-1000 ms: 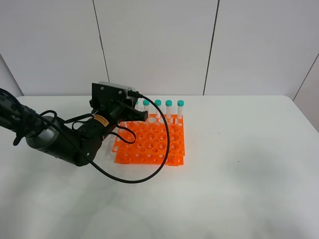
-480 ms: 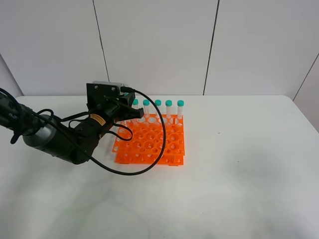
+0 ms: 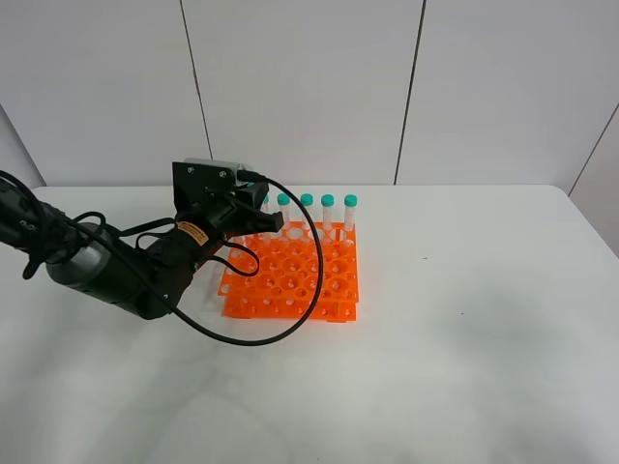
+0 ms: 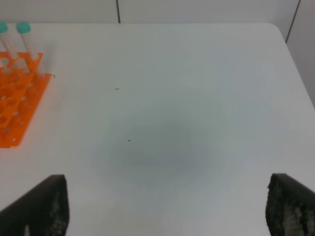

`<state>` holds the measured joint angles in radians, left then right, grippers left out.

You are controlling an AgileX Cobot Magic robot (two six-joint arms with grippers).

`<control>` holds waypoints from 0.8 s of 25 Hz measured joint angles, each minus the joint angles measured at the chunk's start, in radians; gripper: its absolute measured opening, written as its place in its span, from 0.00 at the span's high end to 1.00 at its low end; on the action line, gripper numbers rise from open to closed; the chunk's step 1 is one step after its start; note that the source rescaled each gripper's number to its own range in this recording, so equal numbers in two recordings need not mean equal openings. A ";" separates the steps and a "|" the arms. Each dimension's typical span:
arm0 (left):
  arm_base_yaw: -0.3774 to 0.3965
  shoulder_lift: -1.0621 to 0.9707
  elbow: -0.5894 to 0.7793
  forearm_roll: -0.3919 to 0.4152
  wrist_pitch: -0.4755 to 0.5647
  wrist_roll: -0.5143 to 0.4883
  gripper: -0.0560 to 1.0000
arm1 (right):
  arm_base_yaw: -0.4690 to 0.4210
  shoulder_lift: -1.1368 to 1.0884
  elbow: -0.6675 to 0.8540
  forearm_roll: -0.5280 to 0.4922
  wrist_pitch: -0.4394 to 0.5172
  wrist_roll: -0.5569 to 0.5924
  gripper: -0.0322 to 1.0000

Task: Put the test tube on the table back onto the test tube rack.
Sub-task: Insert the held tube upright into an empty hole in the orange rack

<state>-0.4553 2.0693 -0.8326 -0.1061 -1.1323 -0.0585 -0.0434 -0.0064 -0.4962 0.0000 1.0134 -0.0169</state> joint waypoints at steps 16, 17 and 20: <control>0.000 0.032 -0.037 -0.017 0.007 0.072 0.95 | 0.000 0.000 0.000 0.000 0.000 0.000 0.04; 0.000 0.032 -0.037 -0.019 0.007 0.073 0.95 | 0.000 0.000 0.000 0.000 0.000 0.000 0.04; 0.002 0.032 -0.037 -0.024 0.004 0.078 0.95 | 0.000 0.000 0.000 0.000 0.000 0.000 0.04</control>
<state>-0.4533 2.1011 -0.8699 -0.1298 -1.1284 0.0193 -0.0434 -0.0064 -0.4962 0.0000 1.0134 -0.0169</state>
